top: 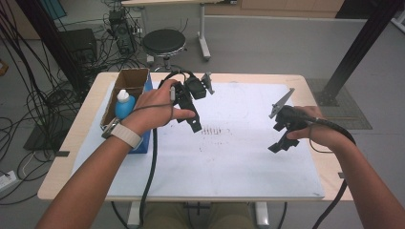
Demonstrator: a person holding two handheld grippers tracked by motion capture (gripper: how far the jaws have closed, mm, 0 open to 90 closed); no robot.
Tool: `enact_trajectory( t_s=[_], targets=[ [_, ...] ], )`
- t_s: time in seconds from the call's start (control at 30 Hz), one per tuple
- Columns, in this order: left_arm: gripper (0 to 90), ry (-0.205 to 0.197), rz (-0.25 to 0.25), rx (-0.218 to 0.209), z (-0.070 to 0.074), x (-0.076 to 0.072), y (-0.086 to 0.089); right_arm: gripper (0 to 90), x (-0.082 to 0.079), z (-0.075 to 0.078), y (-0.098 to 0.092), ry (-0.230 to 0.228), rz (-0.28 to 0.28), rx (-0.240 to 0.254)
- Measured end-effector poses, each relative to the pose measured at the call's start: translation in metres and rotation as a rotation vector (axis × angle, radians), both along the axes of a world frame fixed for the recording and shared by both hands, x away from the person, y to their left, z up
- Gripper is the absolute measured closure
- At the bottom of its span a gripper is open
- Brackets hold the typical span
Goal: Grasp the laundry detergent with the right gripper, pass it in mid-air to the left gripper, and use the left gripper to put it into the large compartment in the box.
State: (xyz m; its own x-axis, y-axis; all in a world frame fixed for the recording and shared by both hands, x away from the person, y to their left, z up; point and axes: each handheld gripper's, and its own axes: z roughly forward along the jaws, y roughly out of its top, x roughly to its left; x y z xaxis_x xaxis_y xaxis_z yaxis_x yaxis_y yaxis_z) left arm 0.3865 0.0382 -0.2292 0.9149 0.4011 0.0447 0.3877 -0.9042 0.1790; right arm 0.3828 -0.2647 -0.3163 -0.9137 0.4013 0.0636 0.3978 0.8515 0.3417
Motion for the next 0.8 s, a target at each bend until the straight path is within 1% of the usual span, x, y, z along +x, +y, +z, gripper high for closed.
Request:
enact_trajectory(
  t_s=[0.03, 0.13, 0.17, 0.27, 0.33, 0.4, 0.47, 0.8],
  targets=[
    [9.8, -0.004, -0.005, 0.005, -0.001, 0.000, -0.001, 8.9, 0.000, 0.000, 0.000, 0.001, 0.001, 0.000],
    [9.8, 0.006, -0.022, 0.003, -0.004, -0.003, -0.005, 8.9, 0.000, -0.001, 0.000, 0.001, 0.002, 0.003],
    [9.8, 0.006, -0.035, 0.013, -0.005, -0.004, -0.006, 8.9, 0.000, -0.001, 0.000, 0.001, -0.001, 0.003],
    [9.8, 0.011, -0.045, 0.027, -0.009, -0.006, -0.008, 8.9, 0.000, -0.001, 0.000, 0.001, -0.001, 0.003],
    [9.7, 0.016, -0.041, 0.027, -0.012, -0.005, -0.008, 8.9, 0.001, -0.001, 0.000, 0.000, -0.002, 0.002],
    [9.8, 0.009, -0.043, 0.031, -0.014, -0.005, -0.008, 8.9, 0.001, 0.000, 0.001, -0.001, 0.001, 0.004],
    [9.7, 0.014, -0.045, 0.035, -0.014, -0.005, -0.008, 8.9, 0.001, 0.000, 0.001, -0.002, 0.001, 0.003],
    [9.8, 0.023, -0.046, 0.031, -0.020, -0.005, -0.008, 8.9, 0.003, -0.003, 0.002, 0.000, 0.004, 0.005]
  ],
)
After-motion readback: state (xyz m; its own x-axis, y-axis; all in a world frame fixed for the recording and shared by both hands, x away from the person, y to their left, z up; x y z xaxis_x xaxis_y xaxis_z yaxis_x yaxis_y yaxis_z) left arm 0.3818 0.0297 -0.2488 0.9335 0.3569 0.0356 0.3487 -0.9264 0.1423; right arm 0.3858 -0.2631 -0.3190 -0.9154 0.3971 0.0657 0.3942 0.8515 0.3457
